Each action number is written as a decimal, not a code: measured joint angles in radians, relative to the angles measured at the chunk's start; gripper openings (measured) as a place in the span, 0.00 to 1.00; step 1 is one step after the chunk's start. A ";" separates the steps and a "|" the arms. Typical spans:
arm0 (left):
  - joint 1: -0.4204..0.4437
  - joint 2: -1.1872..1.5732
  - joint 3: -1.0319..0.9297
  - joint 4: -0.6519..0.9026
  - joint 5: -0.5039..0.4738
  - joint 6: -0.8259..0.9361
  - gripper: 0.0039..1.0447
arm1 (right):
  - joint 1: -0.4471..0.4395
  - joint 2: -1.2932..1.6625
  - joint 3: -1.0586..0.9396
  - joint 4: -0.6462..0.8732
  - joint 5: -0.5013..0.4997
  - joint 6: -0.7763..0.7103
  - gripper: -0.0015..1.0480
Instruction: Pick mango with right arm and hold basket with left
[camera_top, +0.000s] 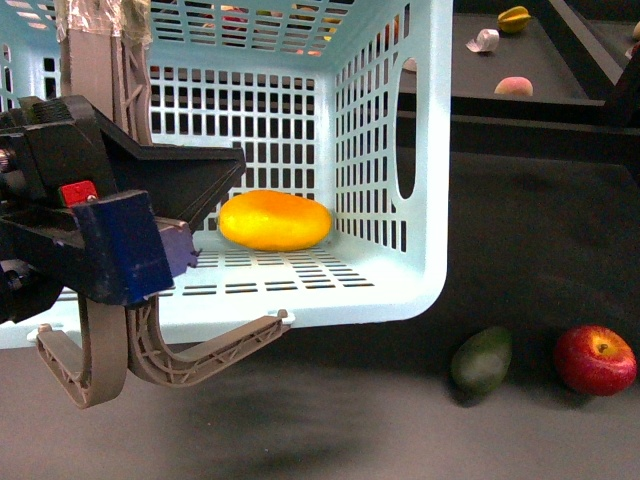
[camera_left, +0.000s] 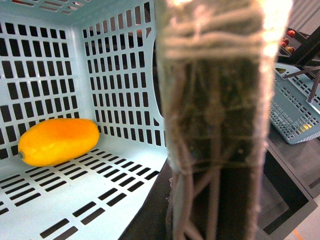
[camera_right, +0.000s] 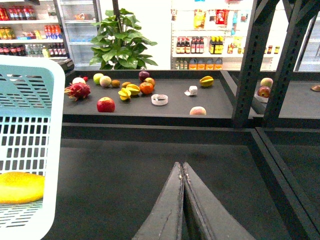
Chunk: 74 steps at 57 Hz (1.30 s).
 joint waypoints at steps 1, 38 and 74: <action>0.000 0.000 0.000 0.000 0.000 -0.002 0.07 | 0.000 0.000 0.000 0.000 0.000 0.000 0.02; 0.000 0.000 0.000 0.000 0.000 -0.002 0.07 | 0.000 0.000 0.000 0.000 0.000 -0.002 0.04; 0.014 0.351 0.349 -0.115 -0.605 -0.342 0.07 | 0.000 -0.001 0.000 -0.001 -0.002 -0.001 0.92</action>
